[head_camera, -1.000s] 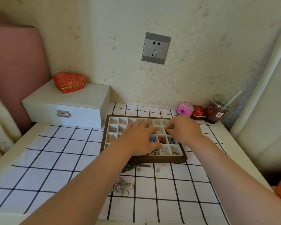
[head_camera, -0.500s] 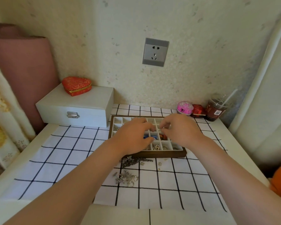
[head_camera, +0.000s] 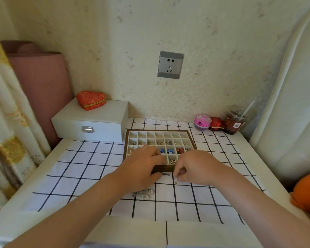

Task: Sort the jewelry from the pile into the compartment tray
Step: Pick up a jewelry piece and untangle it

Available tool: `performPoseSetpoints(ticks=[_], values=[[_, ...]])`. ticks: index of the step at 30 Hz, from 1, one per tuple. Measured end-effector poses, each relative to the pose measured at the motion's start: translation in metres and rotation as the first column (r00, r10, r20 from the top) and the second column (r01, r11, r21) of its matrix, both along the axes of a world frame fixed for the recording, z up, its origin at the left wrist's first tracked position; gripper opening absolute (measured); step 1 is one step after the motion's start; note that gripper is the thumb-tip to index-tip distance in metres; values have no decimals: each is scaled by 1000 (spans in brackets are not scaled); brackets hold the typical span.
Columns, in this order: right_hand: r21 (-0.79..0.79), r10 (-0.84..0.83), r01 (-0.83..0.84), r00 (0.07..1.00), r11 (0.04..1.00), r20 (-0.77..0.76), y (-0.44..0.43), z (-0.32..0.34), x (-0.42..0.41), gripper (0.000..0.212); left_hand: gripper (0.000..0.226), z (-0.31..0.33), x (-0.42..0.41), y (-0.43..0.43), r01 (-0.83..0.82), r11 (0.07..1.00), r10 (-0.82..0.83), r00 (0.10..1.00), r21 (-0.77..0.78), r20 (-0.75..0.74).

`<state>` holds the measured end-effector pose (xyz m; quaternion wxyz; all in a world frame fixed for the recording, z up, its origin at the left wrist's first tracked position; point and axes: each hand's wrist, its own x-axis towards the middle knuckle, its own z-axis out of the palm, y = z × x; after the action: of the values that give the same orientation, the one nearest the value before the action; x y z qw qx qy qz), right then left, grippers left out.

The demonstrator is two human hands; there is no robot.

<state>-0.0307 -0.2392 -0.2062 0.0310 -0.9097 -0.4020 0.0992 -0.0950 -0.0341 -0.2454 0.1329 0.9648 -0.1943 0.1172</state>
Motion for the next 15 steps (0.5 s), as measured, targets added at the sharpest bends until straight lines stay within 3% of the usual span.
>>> performPoseSetpoints(ticks=[12,15], values=[[-45,69,-64,988,997,137,6,-1,-8,17,16,-3,3,-18,23,999,-23,1000,-49,-4],[20,47,-50,990,999,135,7,-1,-7,16,15,-1,5,-17,-6,997,3,999,-78,-38]])
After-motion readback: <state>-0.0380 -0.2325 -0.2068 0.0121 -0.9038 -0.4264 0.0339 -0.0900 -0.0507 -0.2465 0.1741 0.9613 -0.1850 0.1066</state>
